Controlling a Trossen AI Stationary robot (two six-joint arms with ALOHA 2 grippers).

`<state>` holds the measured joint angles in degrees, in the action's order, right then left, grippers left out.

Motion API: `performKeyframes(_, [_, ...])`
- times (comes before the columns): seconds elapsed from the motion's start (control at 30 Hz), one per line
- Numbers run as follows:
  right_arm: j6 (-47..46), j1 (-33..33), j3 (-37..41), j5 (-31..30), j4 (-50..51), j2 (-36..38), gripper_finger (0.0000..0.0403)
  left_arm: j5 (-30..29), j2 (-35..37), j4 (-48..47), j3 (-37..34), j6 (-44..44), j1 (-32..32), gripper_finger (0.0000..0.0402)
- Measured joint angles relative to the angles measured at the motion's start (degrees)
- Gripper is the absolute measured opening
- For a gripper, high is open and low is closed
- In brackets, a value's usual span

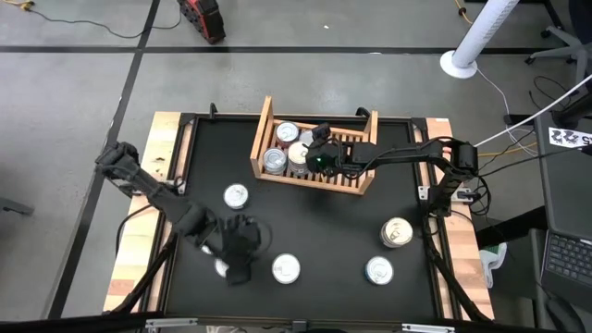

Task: Stack canned seafood by type on shelf
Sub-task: Stack the red tuna can on top of the other red tuna can

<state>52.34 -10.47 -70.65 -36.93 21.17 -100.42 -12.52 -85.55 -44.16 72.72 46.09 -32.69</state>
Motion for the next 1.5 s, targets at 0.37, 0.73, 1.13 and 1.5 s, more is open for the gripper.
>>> performKeyframes(0.37, [0.0, 0.0, 0.0, 1.2, 0.0, 0.0, 0.0326, 3.5, -10.1, -0.4, -0.8, 9.8, -11.5, 0.0139])
performKeyframes(0.73, [0.0, 0.0, 0.0, 1.5, 0.0, 0.0, 0.0326, 5.1, -14.8, -8.6, -0.8, 16.0, -12.8, 0.0139])
performKeyframes(1.13, [0.0, 0.0, 0.0, 1.5, 0.0, 0.0, 0.0326, 6.0, -18.0, -9.4, -1.1, 16.5, -13.7, 0.0139])
performKeyframes(1.5, [0.0, 0.0, 0.0, 1.5, 0.0, 0.0, 0.0326, 5.6, -21.7, -9.4, -0.8, 16.8, -13.8, 0.0139])
